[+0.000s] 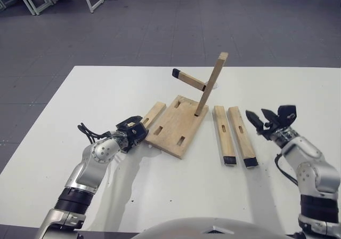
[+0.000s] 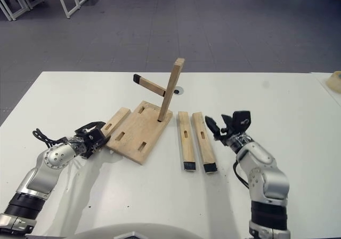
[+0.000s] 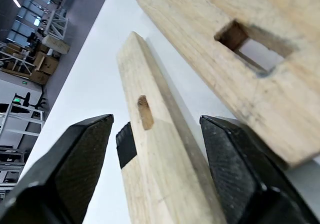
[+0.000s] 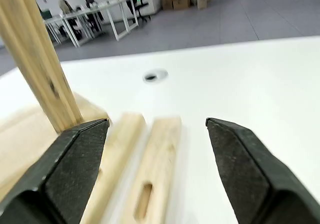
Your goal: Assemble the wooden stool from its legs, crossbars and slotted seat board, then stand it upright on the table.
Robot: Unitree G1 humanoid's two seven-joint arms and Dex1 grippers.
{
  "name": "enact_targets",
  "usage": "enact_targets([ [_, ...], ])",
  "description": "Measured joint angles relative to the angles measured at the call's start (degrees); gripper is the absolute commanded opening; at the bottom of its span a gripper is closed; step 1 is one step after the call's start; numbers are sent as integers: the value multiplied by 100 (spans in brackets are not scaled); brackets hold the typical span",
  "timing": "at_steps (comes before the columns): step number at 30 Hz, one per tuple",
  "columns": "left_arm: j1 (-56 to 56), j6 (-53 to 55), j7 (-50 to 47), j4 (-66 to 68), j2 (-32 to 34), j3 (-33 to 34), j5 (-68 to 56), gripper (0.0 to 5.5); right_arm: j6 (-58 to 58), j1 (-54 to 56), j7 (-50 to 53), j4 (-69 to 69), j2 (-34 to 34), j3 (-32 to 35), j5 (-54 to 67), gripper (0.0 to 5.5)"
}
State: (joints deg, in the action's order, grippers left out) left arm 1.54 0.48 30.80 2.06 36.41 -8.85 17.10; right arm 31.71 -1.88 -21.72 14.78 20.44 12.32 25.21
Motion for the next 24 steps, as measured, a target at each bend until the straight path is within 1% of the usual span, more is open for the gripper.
enact_targets([
  [3,-132,13,233,-163,40,-1,-127,320,-283,-638,135,503,-48,-90,-259,357],
  [7,-150,131,290,-488,-104,-55,-252,320,-360,-1425,183,839,-195,-442,-450,357],
  [10,-149,197,289,-555,-217,-163,-256,320,-373,-1580,206,914,-207,-593,-553,357],
  [15,-62,303,289,-655,-377,-300,-250,320,-492,-1847,467,794,-206,-957,-1194,357],
  [18,7,305,280,-655,-392,-331,-240,320,-487,-1969,655,798,-260,-1069,-1385,357],
  [24,101,305,196,-655,-444,-375,-206,320,-296,-1978,1150,976,-464,-1147,-1690,246],
])
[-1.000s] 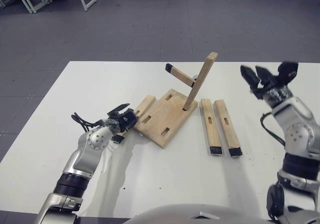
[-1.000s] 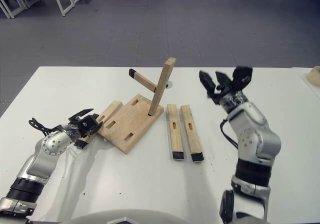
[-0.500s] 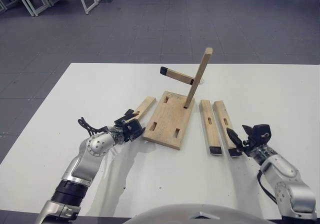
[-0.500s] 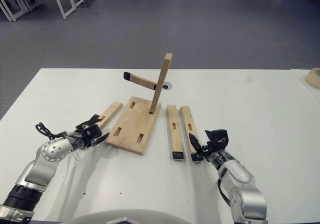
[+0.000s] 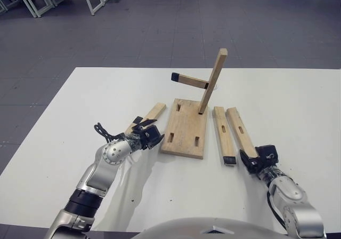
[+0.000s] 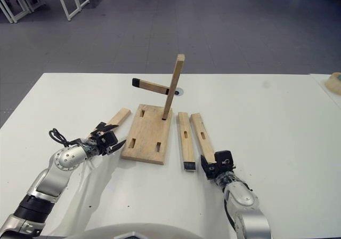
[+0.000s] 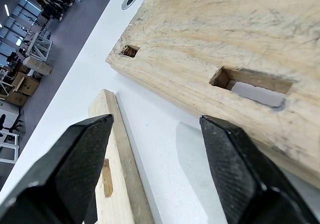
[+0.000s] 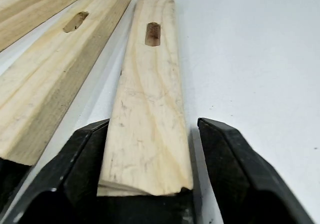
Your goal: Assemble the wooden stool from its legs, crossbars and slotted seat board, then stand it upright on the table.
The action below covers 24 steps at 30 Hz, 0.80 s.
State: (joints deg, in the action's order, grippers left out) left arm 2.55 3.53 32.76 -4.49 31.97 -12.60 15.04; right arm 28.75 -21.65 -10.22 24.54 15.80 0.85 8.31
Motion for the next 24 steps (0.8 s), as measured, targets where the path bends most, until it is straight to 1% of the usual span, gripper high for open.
enact_targets([
  [1,27,1,-24,0,-16,-2,0,320,15,2,79,4,-37,8,-51,226],
  [3,36,39,-57,-65,-38,2,-4,320,25,-27,165,2,-107,78,-92,207],
  [6,27,112,-175,-231,-145,115,-76,320,12,-18,169,-32,-119,151,-101,207],
  [9,102,300,-493,-248,-429,594,-449,320,-36,142,212,-178,-124,346,-136,207],
  [13,554,649,-967,-261,-896,1483,-1291,320,-135,1044,356,-160,-147,887,53,207],
  [17,966,1355,-1283,-328,-1435,2304,-2540,320,-125,2037,345,51,-207,1350,676,207],
  [19,1146,1863,-1342,-471,-1722,2696,-3426,320,-110,2480,286,176,-240,1561,1175,207],
  [21,1291,2516,-1468,-715,-2003,3104,-4599,348,-17,2876,241,330,-243,1764,1732,207],
  [24,1618,3458,-1837,-985,-2178,3617,-6446,407,337,3483,124,419,-155,1945,2633,207],
])
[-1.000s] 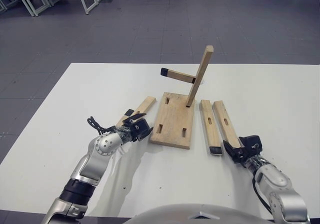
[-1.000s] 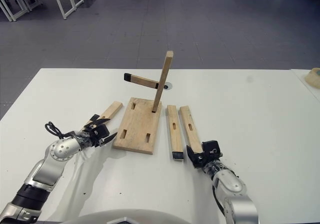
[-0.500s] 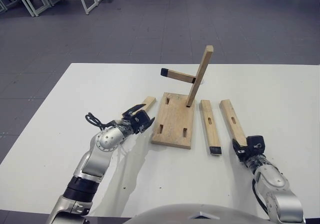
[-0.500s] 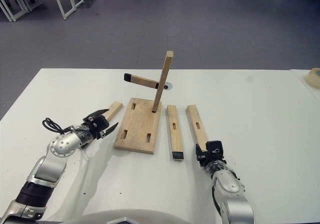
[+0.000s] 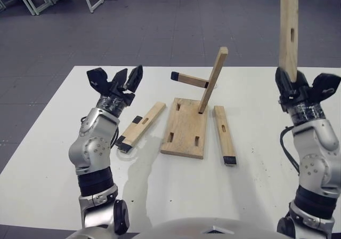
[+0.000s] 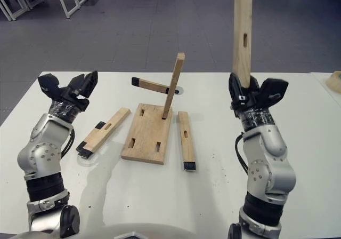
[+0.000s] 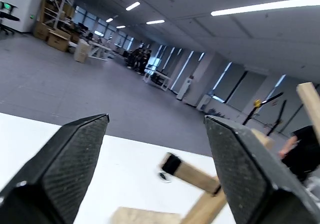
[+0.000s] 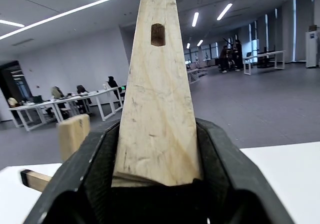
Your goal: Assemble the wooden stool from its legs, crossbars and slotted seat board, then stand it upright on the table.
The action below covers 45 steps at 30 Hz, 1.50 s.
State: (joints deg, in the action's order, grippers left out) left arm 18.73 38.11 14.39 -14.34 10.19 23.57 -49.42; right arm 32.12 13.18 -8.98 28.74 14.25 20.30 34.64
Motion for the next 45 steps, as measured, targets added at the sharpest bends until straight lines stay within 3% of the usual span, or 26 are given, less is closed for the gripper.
enact_targets([
  [2,222,555,-289,-172,-11,250,-1364,446,346,521,-116,5,136,103,769,207],
  [6,186,1310,-642,-606,344,224,-3693,451,1110,1068,-564,-308,501,169,2248,207],
  [10,-43,1540,-707,-832,681,-186,-4699,451,1817,1524,-1181,-859,704,85,3841,207],
  [16,-115,1376,-718,-902,903,-640,-4877,451,2444,1766,-1988,-1237,896,-523,4624,207],
  [25,-82,1106,-762,-959,1017,-1211,-5077,451,2445,1502,-2858,-1108,947,-1434,4026,207],
  [29,67,1055,-763,-964,1118,-1290,-5264,451,2440,1480,-3021,-1070,948,-1521,3918,207],
  [43,-5,1052,-283,-875,1553,-1414,-5188,223,2439,1401,-3352,-1084,1048,-1593,3622,207],
  [45,-5,1054,-243,-867,1613,-1418,-5124,220,2439,1381,-3365,-1082,1053,-1601,3583,207],
])
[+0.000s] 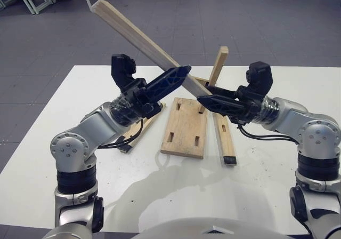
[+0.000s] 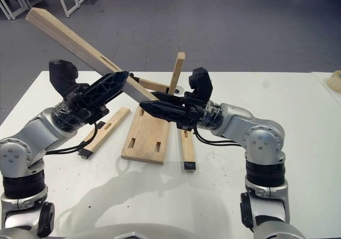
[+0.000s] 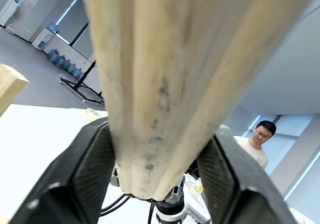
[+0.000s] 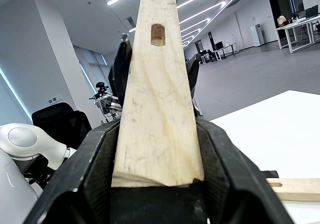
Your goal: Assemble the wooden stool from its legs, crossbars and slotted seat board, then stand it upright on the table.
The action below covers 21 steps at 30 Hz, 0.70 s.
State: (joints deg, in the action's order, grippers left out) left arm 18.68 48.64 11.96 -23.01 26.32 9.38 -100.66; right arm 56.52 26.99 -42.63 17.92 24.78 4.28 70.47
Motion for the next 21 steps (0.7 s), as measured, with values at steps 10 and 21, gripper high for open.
enact_targets([
  [10,-101,10,137,4,12,-38,156,219,-148,-119,-192,27,59,-119,-251,207],
  [21,-257,-77,264,250,-108,-16,527,214,-319,-75,-627,-179,295,-337,-788,345],
])
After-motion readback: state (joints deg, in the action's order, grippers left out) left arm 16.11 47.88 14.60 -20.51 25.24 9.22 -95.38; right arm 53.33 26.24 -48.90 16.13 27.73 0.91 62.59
